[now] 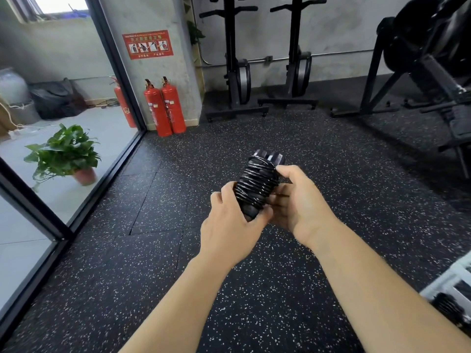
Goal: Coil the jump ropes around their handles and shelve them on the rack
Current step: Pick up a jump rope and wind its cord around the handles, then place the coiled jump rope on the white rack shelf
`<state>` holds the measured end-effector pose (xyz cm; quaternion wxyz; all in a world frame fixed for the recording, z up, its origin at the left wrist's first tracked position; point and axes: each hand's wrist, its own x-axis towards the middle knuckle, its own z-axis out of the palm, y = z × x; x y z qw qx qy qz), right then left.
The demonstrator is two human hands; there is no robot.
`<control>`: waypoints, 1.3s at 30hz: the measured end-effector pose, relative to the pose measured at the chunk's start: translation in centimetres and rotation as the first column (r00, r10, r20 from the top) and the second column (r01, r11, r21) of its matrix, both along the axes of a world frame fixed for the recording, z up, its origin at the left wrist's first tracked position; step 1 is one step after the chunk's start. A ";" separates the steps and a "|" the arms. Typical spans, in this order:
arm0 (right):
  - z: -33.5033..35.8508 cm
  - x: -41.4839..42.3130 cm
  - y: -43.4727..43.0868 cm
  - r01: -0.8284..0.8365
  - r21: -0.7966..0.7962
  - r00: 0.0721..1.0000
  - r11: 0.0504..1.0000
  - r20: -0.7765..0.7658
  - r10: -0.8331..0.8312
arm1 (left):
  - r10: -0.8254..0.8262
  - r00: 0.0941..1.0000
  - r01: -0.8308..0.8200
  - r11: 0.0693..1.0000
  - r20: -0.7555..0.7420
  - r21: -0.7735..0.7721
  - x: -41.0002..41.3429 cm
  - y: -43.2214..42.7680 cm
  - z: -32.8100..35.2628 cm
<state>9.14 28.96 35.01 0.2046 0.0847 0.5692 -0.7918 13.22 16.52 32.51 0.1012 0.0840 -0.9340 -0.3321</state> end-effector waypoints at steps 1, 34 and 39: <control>-0.2 0.0 0.1 0.013 0.036 1.000 0.999 -0.022 -0.012 | -0.014 1.000 0.014 1.000 -0.009 -0.017 0.0 0.3 -0.2; -1.8 8.4 12.6 0.333 0.166 0.942 0.928 -0.100 -0.320 | -0.534 0.836 0.194 0.497 0.122 0.846 2.7 9.8 1.7; -3.3 10.6 14.4 0.375 0.151 0.927 0.915 -0.080 -0.367 | -0.558 0.793 0.162 0.579 0.244 0.799 3.8 13.0 1.3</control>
